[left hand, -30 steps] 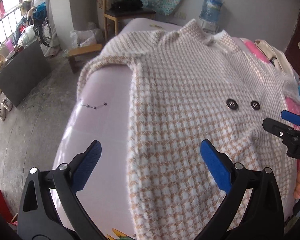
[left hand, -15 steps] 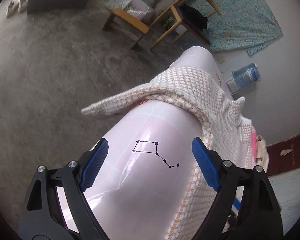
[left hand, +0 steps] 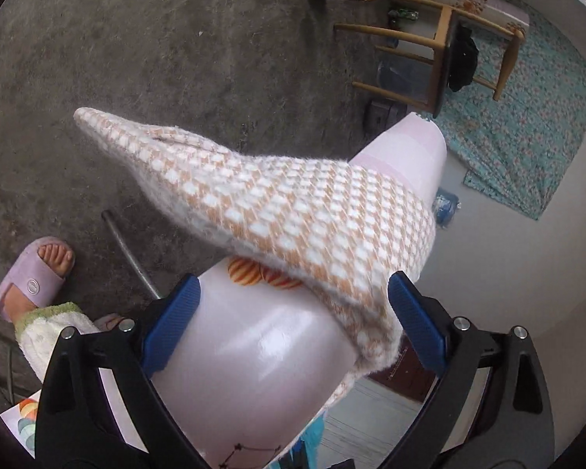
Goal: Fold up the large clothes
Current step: 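Lift the side panel with the left gripper and fold it over the buttons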
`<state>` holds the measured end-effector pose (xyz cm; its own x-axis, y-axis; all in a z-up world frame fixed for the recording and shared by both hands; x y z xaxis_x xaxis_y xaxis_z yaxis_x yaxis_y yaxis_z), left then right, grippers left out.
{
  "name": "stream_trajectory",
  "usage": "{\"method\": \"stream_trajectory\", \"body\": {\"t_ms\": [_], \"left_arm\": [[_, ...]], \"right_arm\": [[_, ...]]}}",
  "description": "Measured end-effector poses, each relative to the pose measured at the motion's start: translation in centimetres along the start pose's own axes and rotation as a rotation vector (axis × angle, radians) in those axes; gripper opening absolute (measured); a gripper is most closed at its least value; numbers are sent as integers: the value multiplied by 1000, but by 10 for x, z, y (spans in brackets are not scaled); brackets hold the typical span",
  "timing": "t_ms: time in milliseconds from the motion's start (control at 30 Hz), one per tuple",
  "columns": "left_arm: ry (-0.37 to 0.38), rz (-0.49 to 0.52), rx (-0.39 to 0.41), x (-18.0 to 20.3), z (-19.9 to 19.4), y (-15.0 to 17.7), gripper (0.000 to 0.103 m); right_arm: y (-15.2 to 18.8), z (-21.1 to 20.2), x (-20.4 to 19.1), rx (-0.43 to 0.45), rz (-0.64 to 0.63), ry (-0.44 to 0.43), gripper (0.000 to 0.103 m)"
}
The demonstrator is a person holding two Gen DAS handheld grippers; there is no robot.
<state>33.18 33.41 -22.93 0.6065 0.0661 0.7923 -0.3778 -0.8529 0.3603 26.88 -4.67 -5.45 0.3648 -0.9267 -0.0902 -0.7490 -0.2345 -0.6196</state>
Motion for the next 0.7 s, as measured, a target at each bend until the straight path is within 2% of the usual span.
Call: {"method": "stream_trajectory", "body": {"t_ms": [100, 300, 367, 400, 433, 500, 533, 600, 667, 700], "left_arm": [[-2, -76, -17, -4, 24, -14, 93], [-45, -128, -11, -16, 49, -30, 92], [-46, -130, 1, -18, 50, -31, 82], [-48, -126, 7, -18, 48, -31, 73], [-55, -122, 13, -16, 48, -32, 70], [-71, -98, 40, -9, 41, -33, 54], [-81, -76, 58, -5, 37, -33, 52], [-116, -19, 101, 7, 25, -34, 37], [-167, 95, 162, 29, 11, -32, 28], [-189, 161, 196, 42, 4, -30, 19]], "right_arm": [[-1, 2, 2, -4, 6, 3, 79], [-4, 6, 7, -13, 17, 17, 80], [-5, 7, 9, -14, 28, 14, 80], [-5, 8, 10, -13, 31, 13, 80], [-5, 8, 11, -12, 32, 13, 80], [-5, 7, 11, -9, 32, 14, 80], [-5, 7, 11, -8, 29, 15, 80], [-4, 6, 9, -4, 24, 17, 80], [-3, 4, 8, 2, 19, 19, 80], [-2, 2, 7, 5, 18, 21, 80]]}}
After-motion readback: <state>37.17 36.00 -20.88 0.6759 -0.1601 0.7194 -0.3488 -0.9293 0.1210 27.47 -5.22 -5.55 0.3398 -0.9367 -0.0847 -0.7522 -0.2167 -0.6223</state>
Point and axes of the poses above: each gripper's, at about its wrist camera, not at the fingertips, and z roughly the way its jaws point, x to its right, y to its underside, the point moved 1 cm from there along z, roughly the way its jaws point, and after that the axes turned 10 degrees about x, right-handed, at the moved point
